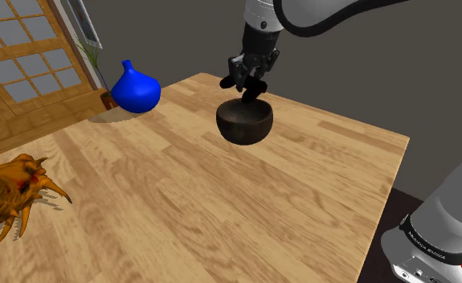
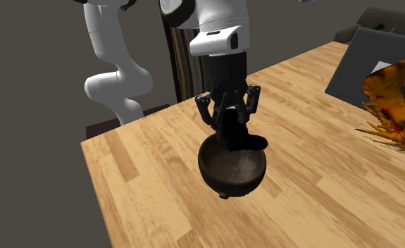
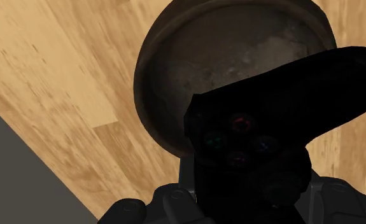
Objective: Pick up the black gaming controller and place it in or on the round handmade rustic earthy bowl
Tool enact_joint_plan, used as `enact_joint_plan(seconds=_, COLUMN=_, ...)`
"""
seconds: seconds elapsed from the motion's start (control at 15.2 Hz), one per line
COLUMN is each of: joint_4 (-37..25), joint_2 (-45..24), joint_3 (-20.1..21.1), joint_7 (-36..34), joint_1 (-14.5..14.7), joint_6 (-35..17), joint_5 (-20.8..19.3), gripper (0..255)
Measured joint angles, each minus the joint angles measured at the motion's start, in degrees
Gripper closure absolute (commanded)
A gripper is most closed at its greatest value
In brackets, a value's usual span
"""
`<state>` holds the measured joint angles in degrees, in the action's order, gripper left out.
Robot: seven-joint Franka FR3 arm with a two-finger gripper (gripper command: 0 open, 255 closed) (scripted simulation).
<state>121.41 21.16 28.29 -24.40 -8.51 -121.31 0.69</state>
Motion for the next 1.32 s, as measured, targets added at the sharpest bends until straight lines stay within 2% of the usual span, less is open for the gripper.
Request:
enact_joint_plan(seconds=0.66, joint_4=6.83, joint_2=-0.87, joint_3=0.86, joint_7=-0.96, joint_1=-0.04, joint_6=-7.6, joint_5=-0.45, gripper=255)
enact_joint_plan(seconds=1.12, joint_4=7.62, joint_2=-1.0, joint_3=0.93, joint_7=-1.07, joint_1=-0.08, joint_6=-8.58, joint_5=-0.53, gripper=255)
enact_joint_plan(seconds=1.19, joint_4=7.63, joint_2=-1.0, joint_3=0.93, joint_7=-1.08, joint_1=-0.08, joint_6=-8.58, joint_5=-0.53, gripper=0)
enact_joint_plan(seconds=1.32, joint_4=7.64, joint_2=-1.0, joint_3=0.94, joint_7=-1.07, joint_1=-0.07, joint_6=-8.58, joint_5=-0.53, gripper=0)
